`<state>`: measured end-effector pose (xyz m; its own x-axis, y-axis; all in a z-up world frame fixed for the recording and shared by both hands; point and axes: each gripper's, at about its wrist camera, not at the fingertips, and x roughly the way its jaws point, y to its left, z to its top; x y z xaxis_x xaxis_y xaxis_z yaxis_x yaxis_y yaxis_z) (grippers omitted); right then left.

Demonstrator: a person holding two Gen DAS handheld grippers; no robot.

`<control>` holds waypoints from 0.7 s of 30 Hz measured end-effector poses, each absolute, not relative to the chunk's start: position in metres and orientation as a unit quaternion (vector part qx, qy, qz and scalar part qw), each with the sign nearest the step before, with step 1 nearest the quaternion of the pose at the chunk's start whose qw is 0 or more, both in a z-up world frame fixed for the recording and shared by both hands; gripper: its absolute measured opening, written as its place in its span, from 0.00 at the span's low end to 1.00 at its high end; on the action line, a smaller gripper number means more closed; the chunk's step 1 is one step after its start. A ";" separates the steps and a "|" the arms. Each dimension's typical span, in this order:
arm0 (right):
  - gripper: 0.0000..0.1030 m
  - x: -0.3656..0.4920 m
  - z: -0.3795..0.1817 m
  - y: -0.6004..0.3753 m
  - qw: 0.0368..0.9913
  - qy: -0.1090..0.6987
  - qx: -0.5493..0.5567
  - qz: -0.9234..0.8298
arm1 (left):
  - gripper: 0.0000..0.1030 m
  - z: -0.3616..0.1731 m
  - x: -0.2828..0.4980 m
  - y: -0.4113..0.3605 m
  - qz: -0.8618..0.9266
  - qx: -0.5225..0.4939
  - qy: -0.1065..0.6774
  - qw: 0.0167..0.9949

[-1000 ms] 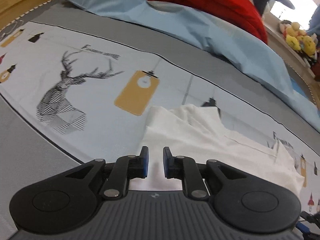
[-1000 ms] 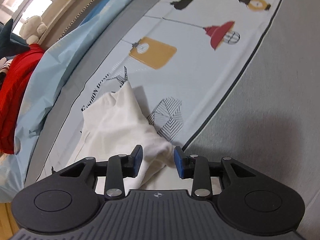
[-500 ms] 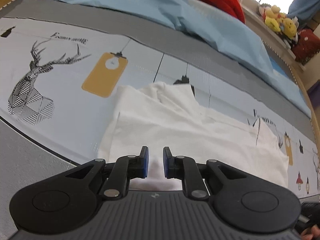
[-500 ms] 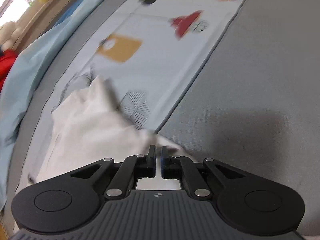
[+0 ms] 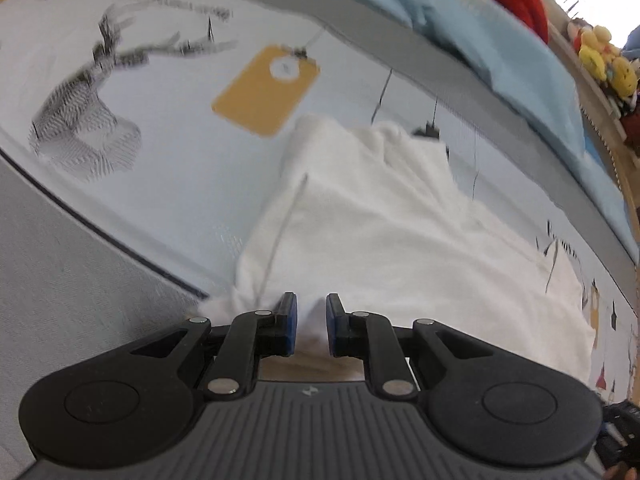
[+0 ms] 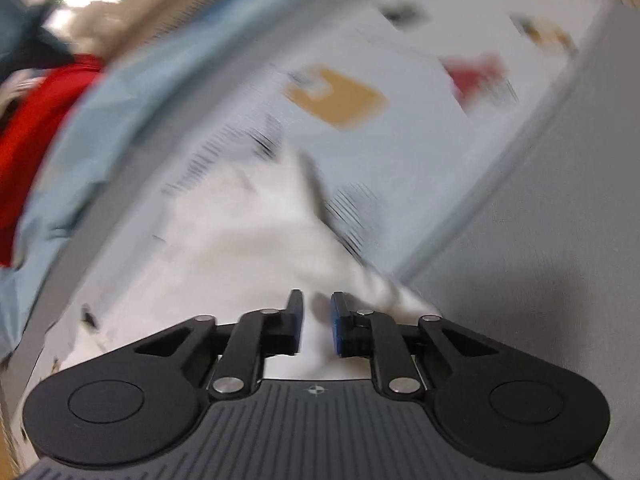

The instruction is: Fold small clothes

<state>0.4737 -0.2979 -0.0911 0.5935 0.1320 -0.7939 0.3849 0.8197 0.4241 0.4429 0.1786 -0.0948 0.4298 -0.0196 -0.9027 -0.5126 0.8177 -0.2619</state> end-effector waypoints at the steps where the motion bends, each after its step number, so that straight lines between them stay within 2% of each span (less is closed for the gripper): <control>1: 0.20 0.474 -0.096 -0.303 0.832 0.459 0.300 -0.082 | 0.19 -0.097 0.442 0.179 0.158 -0.249 0.511 0.807; 4: 0.20 0.467 -0.116 -0.313 0.792 0.519 0.303 -0.103 | 0.19 -0.111 0.435 0.183 0.154 -0.228 0.530 0.802; 5: 0.21 0.459 -0.114 -0.318 0.792 0.517 0.302 -0.121 | 0.18 -0.107 0.432 0.182 0.153 -0.218 0.532 0.804; 13: 0.23 0.392 0.004 -0.337 0.906 0.355 0.219 -0.069 | 0.24 0.005 0.361 0.164 0.125 -0.166 0.458 0.864; 15: 0.23 0.369 0.021 -0.342 0.915 0.343 0.207 -0.039 | 0.25 0.031 0.331 0.151 0.105 -0.138 0.441 0.881; 17: 0.23 0.339 0.033 -0.347 0.926 0.332 0.181 -0.008 | 0.33 0.052 0.296 0.134 0.088 -0.098 0.423 0.897; 19: 0.23 0.304 0.040 -0.355 0.932 0.327 0.157 0.014 | 0.40 0.063 0.262 0.118 0.067 -0.073 0.409 0.907; 21: 0.23 0.273 0.038 -0.361 0.929 0.339 0.143 0.027 | 0.41 0.061 0.223 0.105 0.039 -0.059 0.400 0.914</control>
<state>0.2733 -0.3607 0.0376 0.7683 0.1479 -0.6227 0.0461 0.9576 0.2843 0.2226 0.1052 0.0612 0.6762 0.0243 -0.7363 -0.1191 0.9899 -0.0768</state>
